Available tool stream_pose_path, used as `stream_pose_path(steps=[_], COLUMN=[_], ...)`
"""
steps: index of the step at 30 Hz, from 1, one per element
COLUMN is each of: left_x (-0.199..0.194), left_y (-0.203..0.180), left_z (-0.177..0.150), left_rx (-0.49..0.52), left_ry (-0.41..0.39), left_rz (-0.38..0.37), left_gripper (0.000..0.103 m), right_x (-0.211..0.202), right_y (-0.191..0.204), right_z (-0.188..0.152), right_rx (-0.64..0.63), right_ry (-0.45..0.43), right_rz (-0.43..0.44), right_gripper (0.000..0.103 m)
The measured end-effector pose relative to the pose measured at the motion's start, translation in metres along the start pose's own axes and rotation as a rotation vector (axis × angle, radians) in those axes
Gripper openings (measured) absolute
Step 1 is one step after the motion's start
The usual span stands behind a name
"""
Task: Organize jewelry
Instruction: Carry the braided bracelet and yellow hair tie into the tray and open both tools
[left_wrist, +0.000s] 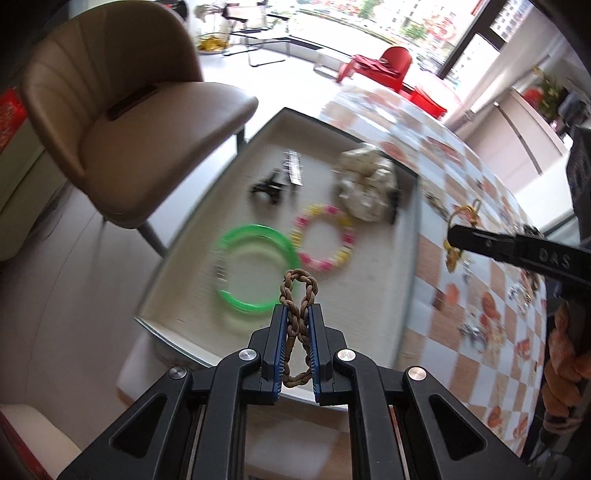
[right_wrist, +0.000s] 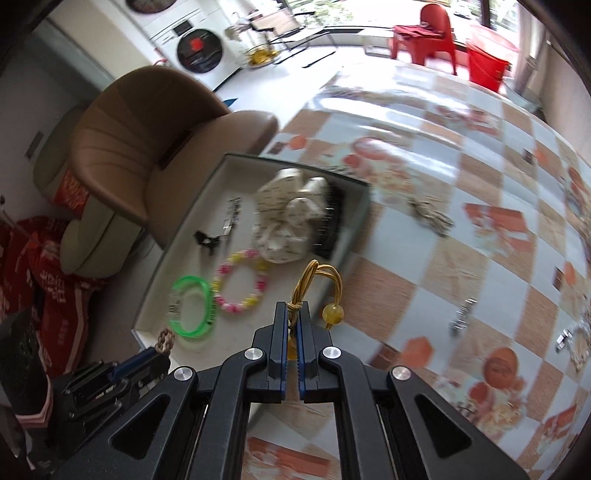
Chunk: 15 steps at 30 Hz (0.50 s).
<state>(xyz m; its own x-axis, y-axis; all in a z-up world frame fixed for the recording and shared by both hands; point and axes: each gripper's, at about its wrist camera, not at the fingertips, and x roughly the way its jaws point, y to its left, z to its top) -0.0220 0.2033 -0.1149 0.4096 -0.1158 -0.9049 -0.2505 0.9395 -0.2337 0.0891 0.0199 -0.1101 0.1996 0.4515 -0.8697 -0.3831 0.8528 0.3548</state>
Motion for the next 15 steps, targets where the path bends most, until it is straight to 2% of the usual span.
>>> stream_pose_path(steps=[7,15], left_x=[0.024,0.051], left_y=[0.019,0.021], left_z=[0.016,0.024], left_rx=[0.01,0.038], left_ry=[-0.001,0.028], left_rz=[0.027,0.054], left_gripper=[0.015,0.015], right_x=[0.033,0.071], right_y=[0.028,0.032], right_z=[0.015,0.023], right_rx=[-0.054,-0.056], right_ry=[0.043,0.099], right_rz=[0.009,-0.014], right_gripper=[0.004,0.004])
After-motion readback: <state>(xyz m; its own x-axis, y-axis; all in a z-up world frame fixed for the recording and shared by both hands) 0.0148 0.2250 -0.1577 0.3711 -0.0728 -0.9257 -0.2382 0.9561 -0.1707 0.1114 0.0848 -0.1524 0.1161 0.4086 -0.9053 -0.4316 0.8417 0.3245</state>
